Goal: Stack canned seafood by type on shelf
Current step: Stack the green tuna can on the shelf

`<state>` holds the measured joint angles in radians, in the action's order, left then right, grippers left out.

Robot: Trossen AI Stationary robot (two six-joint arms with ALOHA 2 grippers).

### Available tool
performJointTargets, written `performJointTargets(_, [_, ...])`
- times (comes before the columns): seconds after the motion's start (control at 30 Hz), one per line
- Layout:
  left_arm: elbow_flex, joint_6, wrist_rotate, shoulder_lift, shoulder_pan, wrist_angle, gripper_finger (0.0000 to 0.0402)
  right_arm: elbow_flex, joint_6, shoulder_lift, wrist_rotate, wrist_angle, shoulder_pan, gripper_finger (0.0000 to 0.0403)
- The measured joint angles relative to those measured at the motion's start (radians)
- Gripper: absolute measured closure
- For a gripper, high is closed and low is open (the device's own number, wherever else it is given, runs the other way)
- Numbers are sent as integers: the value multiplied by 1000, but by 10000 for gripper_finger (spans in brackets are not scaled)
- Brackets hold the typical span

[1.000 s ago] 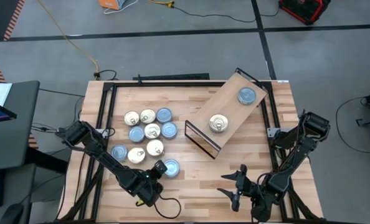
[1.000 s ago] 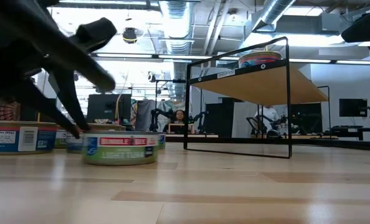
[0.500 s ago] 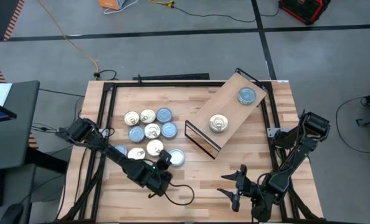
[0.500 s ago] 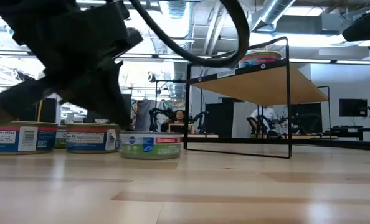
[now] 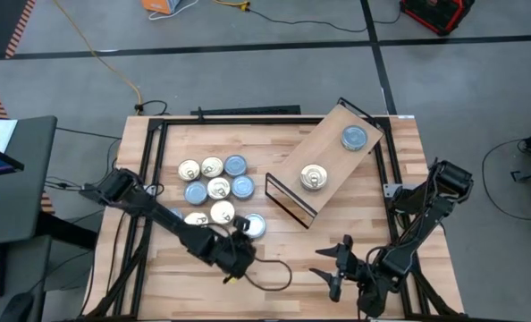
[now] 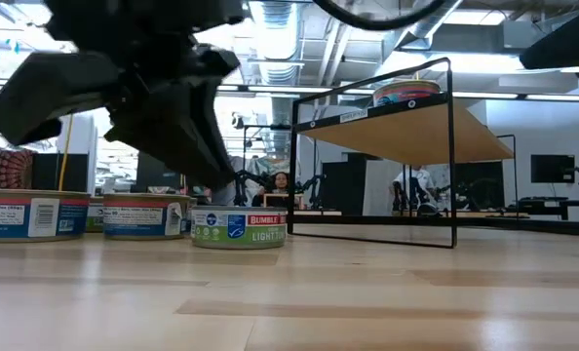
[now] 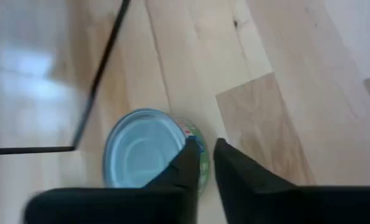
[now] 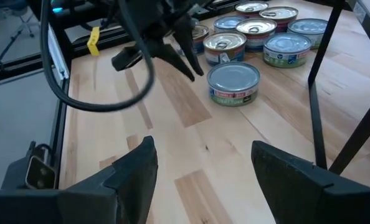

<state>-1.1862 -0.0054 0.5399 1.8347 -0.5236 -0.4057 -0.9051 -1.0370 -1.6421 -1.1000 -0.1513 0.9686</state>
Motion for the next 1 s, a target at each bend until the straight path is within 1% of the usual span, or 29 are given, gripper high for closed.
performJointTargets(0.1, [-2, -1, -58, 0, 35, -31, 295, 0, 2, 0, 1, 6, -2, 117])
performJointTargets(0.17, [-2, 8, -64, 0, 51, -47, 262, 0, 2, 0, 2, 3, -2, 117])
performJointTargets(0.23, [-2, 55, -64, 0, 60, -56, 234, 0, 15, 0, 2, 6, -2, 117])
performJointTargets(0.3, [-2, 114, -53, 0, 61, -59, 216, 0, 18, 0, 2, 6, -2, 117])
performJointTargets(0.37, [-2, 165, -8, 0, 59, -67, 209, 0, 18, 0, 3, 7, -2, 117])
performJointTargets(0.5, [-2, 249, 34, 0, 61, -116, 221, 0, 18, 0, 3, 7, 0, 117])
performJointTargets(0.6, [0, 288, 11, 0, 60, -126, 240, 0, 18, 0, 3, 7, 0, 117])
performJointTargets(0.7, [18, 320, 1, 0, 59, -119, 259, 0, 18, 0, 3, 9, 0, 117])
performJointTargets(0.8, [49, 342, -32, 0, 61, -105, 272, 0, 18, 0, 3, 13, 0, 117])
performJointTargets(1.0, [72, 370, 41, 0, 60, -84, 285, 0, 25, 0, 3, 18, 0, 117])
